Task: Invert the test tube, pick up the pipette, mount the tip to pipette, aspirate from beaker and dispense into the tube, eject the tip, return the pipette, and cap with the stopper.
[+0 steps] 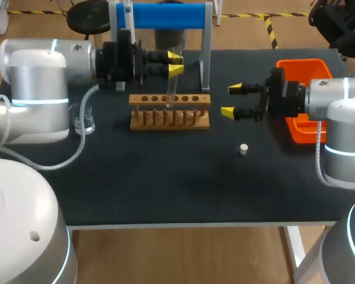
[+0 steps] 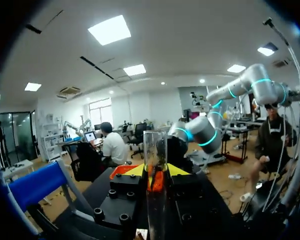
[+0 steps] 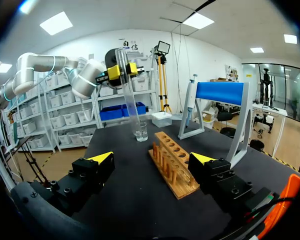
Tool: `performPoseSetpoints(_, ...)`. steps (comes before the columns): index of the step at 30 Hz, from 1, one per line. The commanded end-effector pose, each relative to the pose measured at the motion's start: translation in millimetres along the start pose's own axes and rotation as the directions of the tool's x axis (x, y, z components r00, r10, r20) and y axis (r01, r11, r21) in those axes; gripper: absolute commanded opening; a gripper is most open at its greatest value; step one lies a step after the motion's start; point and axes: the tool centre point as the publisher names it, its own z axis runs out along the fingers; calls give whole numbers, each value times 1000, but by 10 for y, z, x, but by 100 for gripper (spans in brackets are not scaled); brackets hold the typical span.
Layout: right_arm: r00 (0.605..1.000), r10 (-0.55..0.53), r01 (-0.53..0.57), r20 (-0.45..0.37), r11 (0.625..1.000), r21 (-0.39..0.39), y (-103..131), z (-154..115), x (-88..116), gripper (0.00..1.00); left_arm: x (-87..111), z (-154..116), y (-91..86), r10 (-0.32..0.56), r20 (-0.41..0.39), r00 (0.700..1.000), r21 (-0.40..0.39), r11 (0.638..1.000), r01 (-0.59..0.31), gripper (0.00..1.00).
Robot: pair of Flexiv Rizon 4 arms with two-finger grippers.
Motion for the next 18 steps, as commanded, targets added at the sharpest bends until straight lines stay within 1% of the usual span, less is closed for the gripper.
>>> performPoseSetpoints(1, 1000, -1, 1, 5, 1000, -1, -3, 4, 13, 100, -153, 46, 71, -37, -3, 999, 21, 999, 37, 0)
performPoseSetpoints(7, 1000, -1, 1, 5, 1000, -1, -3, 4, 13, 100, -351, 93, 120, -37, 32, 999, 49, 998, 36, 0)
performPoseSetpoints(14, 1000, -1, 1, 5, 1000, -1, -3, 4, 13, 100, -558, 136, 157, -20, 44, 999, 44, 999, 18, 0)
performPoseSetpoints(18, 1000, -1, 1, 5, 1000, -1, -3, 4, 13, 100, -649, 167, 180, -2, 35, 999, 44, 999, 0, 0)
